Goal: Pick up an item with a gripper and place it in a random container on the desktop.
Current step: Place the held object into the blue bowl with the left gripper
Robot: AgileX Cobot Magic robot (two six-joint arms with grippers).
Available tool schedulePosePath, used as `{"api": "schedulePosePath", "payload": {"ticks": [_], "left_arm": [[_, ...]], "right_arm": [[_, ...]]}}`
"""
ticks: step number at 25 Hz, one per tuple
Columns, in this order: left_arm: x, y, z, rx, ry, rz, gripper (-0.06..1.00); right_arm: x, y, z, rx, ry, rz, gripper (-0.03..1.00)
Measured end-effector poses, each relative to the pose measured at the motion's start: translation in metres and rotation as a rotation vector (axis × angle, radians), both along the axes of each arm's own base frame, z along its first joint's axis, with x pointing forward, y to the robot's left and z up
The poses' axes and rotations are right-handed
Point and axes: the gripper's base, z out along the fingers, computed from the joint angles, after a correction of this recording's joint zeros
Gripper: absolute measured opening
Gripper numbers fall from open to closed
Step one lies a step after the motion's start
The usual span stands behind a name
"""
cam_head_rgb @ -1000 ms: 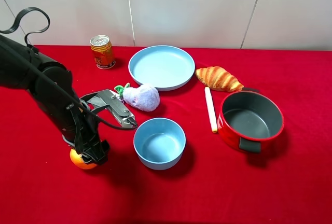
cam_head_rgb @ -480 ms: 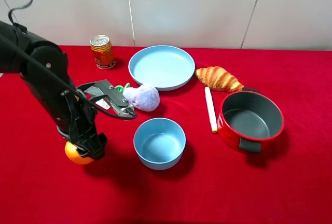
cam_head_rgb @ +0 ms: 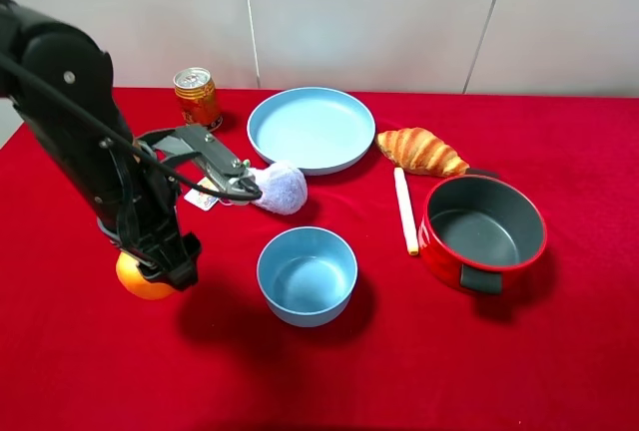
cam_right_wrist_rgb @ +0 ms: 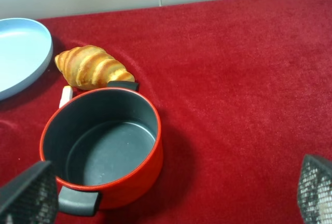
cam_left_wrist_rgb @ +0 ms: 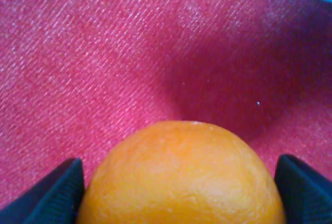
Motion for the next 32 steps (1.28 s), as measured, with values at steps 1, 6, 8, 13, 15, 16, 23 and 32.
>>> {"api": "schedulePosePath", "payload": {"ticks": [1, 6, 8, 13, 15, 16, 23, 32], "left_arm": [[0.001, 0.0, 0.003, 0.006, 0.009, 0.002, 0.71], [0.009, -0.007, 0.022, 0.006, 0.015, 0.043, 0.71], [0.013, -0.009, 0.03, 0.002, 0.011, 0.047, 0.71], [0.02, -0.016, 0.049, -0.019, 0.008, 0.056, 0.71], [0.022, -0.019, 0.056, -0.036, 0.009, 0.063, 0.71], [0.022, -0.02, 0.058, -0.045, 0.009, 0.066, 0.71], [0.02, -0.029, 0.063, -0.074, 0.01, 0.076, 0.71], [0.012, -0.061, 0.05, -0.057, 0.033, 0.011, 0.71]], "right_arm": [[0.0, 0.0, 0.0, 0.0, 0.0, 0.0, 0.69], [0.0, 0.0, 0.0, 0.0, 0.0, 0.0, 0.69], [0.0, 0.0, 0.0, 0.0, 0.0, 0.0, 0.69], [0.0, 0.0, 0.0, 0.0, 0.0, 0.0, 0.69], [0.0, 0.0, 0.0, 0.0, 0.0, 0.0, 0.69], [0.0, 0.0, 0.0, 0.0, 0.0, 0.0, 0.69], [0.0, 0.0, 0.0, 0.0, 0.0, 0.0, 0.69], [0.0, 0.0, 0.0, 0.0, 0.0, 0.0, 0.69]]}}
